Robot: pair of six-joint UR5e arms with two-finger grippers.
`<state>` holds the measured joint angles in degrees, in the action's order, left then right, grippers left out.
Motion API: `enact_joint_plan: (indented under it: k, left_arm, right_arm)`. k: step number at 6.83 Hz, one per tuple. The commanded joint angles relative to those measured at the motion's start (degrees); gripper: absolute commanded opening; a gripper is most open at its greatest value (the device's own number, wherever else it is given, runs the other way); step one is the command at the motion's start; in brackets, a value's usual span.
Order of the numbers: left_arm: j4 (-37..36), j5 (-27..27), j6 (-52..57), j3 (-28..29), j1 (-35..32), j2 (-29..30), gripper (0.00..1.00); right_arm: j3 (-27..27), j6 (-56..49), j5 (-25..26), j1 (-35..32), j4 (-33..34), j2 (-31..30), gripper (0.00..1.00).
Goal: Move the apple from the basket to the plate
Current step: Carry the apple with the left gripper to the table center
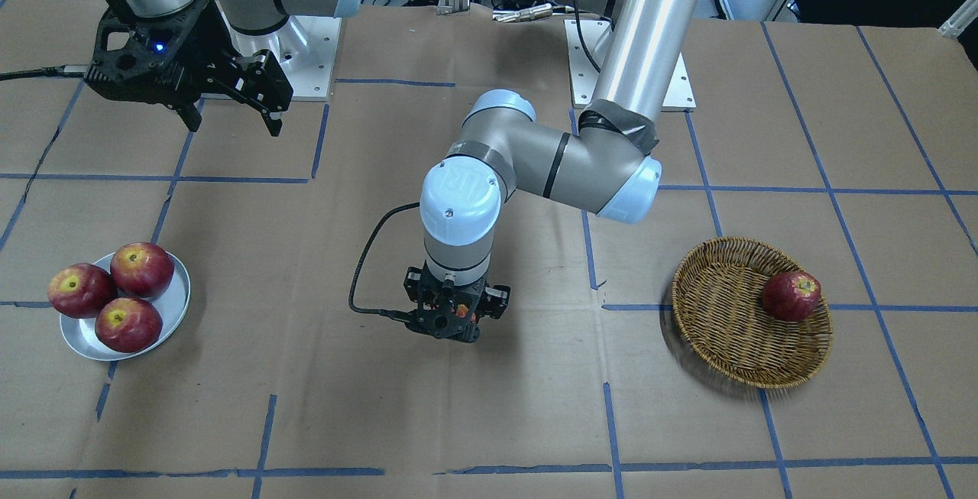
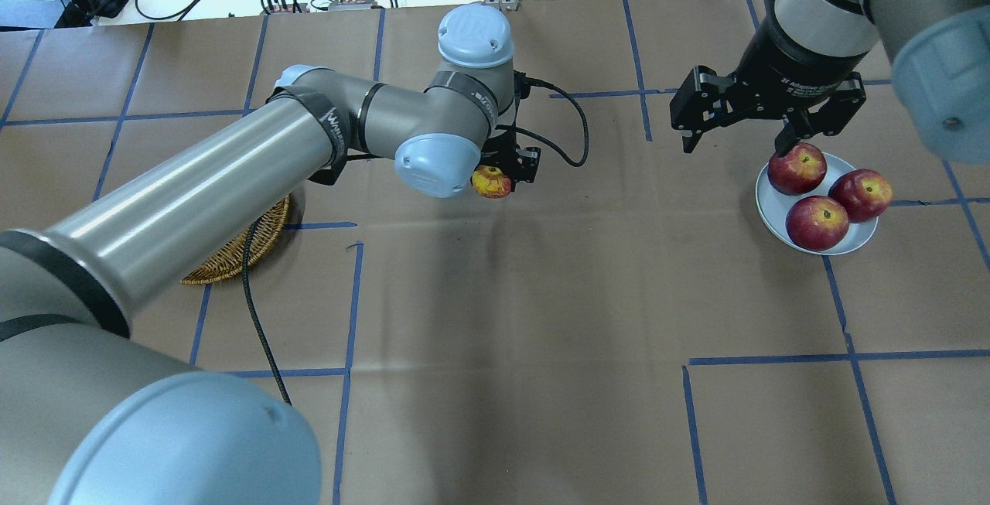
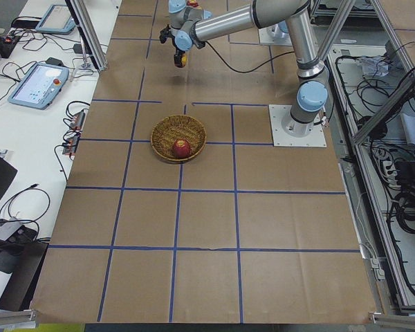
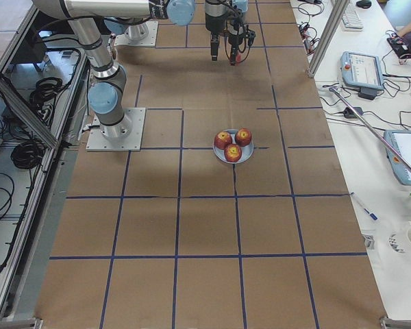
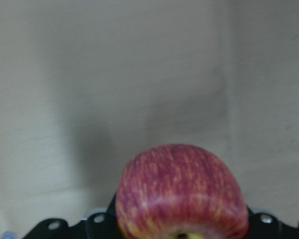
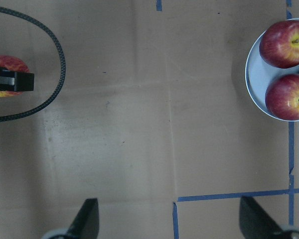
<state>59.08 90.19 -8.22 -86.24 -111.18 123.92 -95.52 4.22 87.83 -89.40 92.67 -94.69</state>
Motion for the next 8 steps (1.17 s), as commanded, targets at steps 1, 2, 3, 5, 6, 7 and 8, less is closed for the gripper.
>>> enact_joint_plan:
  k: [1, 2, 3, 5, 6, 7, 8]
  left_arm:
    - [0.0, 0.1, -0.1, 0.5, -0.9, 1.3, 0.57]
    - [-0.1, 0.2, -0.1, 0.0, -0.9, 1.5, 0.57]
    - [-0.1, 0.1, -0.1, 0.0, -0.9, 1.8, 0.57]
    - [-0.1, 0.3, -0.1, 0.1, -0.9, 2.1, 0.58]
    - [-0.1, 0.3, -0.2, 0.3, -0.9, 2.9, 0.60]
    - [-0.1, 0.5, -0.2, 0.2, -0.9, 3.2, 0.60]
    - [-0.1, 0.4, -0.2, 0.2, -0.9, 3.3, 0.62]
  right_arm:
    - [0.0, 0.0, -0.1, 0.1, 0.0, 0.0, 1.00]
    - [0.0, 0.0, 0.0, 0.1, 0.0, 0.1, 1.00]
    - [-0.1, 0.0, 0.0, 0.1, 0.1, 0.2, 1.00]
    - [-0.1, 0.0, 0.0, 0.0, 0.1, 0.2, 1.00]
    - [-0.1, -0.1, 0.1, 0.0, 0.1, 0.2, 1.00]
    - [-0.1, 0.0, 0.1, 0.0, 0.1, 0.2, 1.00]
    - [-0.4, 0.0, 0.1, 0.0, 0.1, 0.2, 1.00]
